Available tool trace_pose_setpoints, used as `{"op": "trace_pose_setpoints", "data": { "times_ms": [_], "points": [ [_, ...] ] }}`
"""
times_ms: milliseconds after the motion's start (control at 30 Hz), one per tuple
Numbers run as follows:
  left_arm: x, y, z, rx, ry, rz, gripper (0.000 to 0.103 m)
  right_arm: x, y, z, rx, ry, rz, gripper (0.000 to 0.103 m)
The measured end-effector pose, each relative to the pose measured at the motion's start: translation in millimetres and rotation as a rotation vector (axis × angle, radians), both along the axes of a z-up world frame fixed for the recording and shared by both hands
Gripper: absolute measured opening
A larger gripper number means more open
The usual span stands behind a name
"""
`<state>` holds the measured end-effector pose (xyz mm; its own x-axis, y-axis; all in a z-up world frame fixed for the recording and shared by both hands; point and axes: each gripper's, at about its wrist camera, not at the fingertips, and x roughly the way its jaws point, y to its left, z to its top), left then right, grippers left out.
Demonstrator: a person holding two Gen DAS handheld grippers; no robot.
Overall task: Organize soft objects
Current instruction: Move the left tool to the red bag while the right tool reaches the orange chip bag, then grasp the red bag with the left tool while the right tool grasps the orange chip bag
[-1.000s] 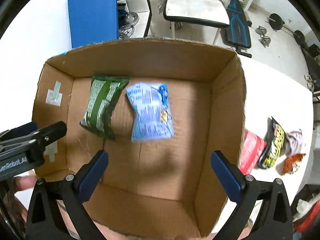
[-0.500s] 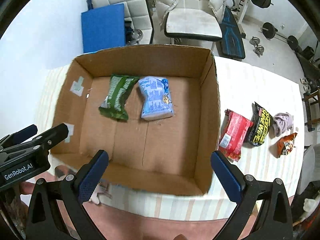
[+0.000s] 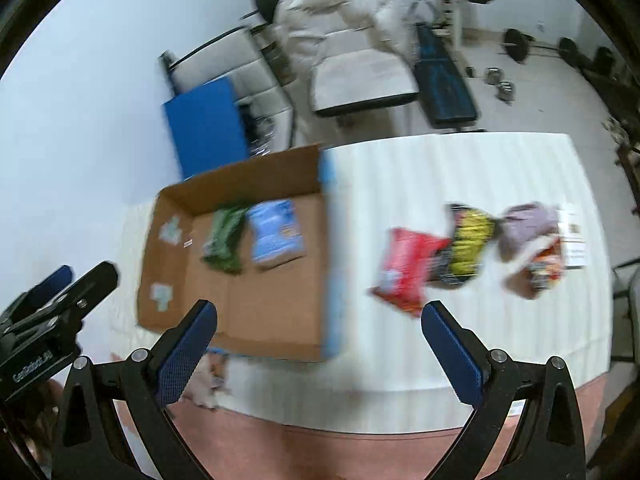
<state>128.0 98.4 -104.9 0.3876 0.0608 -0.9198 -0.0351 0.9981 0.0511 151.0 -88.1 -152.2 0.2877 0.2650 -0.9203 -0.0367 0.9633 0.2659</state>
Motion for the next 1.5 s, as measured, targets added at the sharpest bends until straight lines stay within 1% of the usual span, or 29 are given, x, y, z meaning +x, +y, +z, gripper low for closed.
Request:
{"op": "trace_pose_setpoints", "data": {
  "times_ms": [67,167,267,300,367,400,467,533,567,600,667,733,767,800,867,900,967,1000,1033,1067,1133,1167,1200,1267,1300,1333,1400,1433,1500],
  "points": [
    [20.7,-40.1,-12.3,-0.013,0.058,-0.064,0.101,7.1,-46.3,-11.3,-0.026,0.048,-0.062,0.103],
    [52.2,-93.4,-35.9,0.034,0.123,-0.161,0.101,18.9,-114.3,-40.4,-0.009,0.13,-0.191,0.103],
    [83.8,-147.0,-84.2,0.079,0.244,-0.259,0.101,28.0,-173.2,-75.1,0.019,0.2,-0.3,0.103],
    [92.2,-159.7,-99.4,0.093,0.286,-0.284,0.101,30.3,-188.0,-85.7,0.027,0.22,-0.328,0.103],
    [106.2,-181.0,-135.3,0.15,0.37,-0.319,0.1,37.2,-217.1,-110.3,0.059,0.266,-0.374,0.103],
    [113.4,-188.9,-151.1,0.177,0.401,-0.332,0.097,40.8,-227.7,-120.3,0.07,0.286,-0.394,0.103],
    [121.9,-197.4,-178.0,0.225,0.455,-0.342,0.097,47.1,-246.4,-141.1,0.108,0.328,-0.43,0.103],
    [130.1,-201.7,-211.1,0.267,0.539,-0.345,0.092,50.4,-260.6,-155.8,0.138,0.358,-0.466,0.103],
    [132.5,-202.2,-220.4,0.288,0.561,-0.344,0.089,52.1,-265.0,-163.9,0.152,0.377,-0.48,0.102],
    [134.2,-203.1,-230.8,0.308,0.585,-0.346,0.089,54.5,-271.1,-172.8,0.171,0.397,-0.497,0.098],
    [134.4,-204.9,-252.9,0.319,0.65,-0.351,0.089,56.5,-274.1,-183.9,0.202,0.425,-0.516,0.095],
    [133.8,-204.2,-267.0,0.325,0.695,-0.349,0.089,59.8,-278.7,-200.0,0.238,0.461,-0.542,0.094],
    [133.1,-203.2,-273.1,0.324,0.713,-0.345,0.089,61.1,-280.0,-208.9,0.263,0.479,-0.558,0.091],
    [132.5,-201.6,-277.7,0.321,0.727,-0.336,0.089,62.0,-279.7,-215.5,0.28,0.493,-0.569,0.084],
    [131.7,-197.8,-284.8,0.306,0.742,-0.316,0.089,64.2,-278.1,-226.4,0.305,0.514,-0.581,0.077],
    [130.8,-195.8,-286.9,0.288,0.748,-0.304,0.089,65.3,-277.5,-231.1,0.306,0.521,-0.583,0.068],
    [128.2,-190.7,-289.7,0.241,0.762,-0.271,0.078,66.5,-272.6,-235.4,0.3,0.527,-0.569,0.057],
    [125.6,-187.3,-290.5,0.206,0.769,-0.25,0.071,67.3,-270.4,-236.0,0.277,0.533,-0.544,0.055],
    [122.4,-185.0,-291.7,0.176,0.774,-0.232,0.066,69.0,-263.4,-236.3,0.255,0.536,-0.517,0.054],
    [117.0,-180.2,-293.3,0.137,0.776,-0.21,0.064,70.7,-258.2,-235.0,0.218,0.541,-0.47,0.053],
    [109.1,-176.6,-291.7,0.104,0.758,-0.188,0.059,73.8,-245.2,-230.1,0.1,0.548,-0.326,0.053],
    [106.0,-176.1,-291.2,0.1,0.751,-0.186,0.058,74.3,-239.9,-228.7,0.046,0.551,-0.269,0.053],
    [101.4,-176.4,-290.7,0.095,0.744,-0.185,0.057,73.3,-232.4,-226.6,-0.033,0.551,-0.192,0.053],
    [95.7,-176.0,-289.8,0.08,0.731,-0.174,0.057,72.0,-220.8,-224.9,-0.145,0.543,-0.088,0.053],
    [89.6,-175.9,-290.8,0.071,0.727,-0.17,0.057,71.4,-214.5,-223.9,-0.2,0.531,-0.043,0.053],
    [86.0,-175.7,-290.6,0.07,0.721,-0.168,0.057,71.3,-209.7,-224.0,-0.229,0.525,-0.017,0.053],
    [81.1,-176.4,-289.2,0.065,0.713,-0.168,0.055,72.5,-205.3,-224.3,-0.242,0.518,-0.004,0.053],
    [77.6,-175.5,-287.8,0.058,0.706,-0.164,0.052,73.5,-204.1,-223.8,-0.234,0.511,-0.01,0.054],
    [75.2,-170.5,-282.7,0.061,0.698,-0.165,0.048,74.3,-205.1,-223.2,-0.215,0.511,-0.037,0.054]
  ]
}}
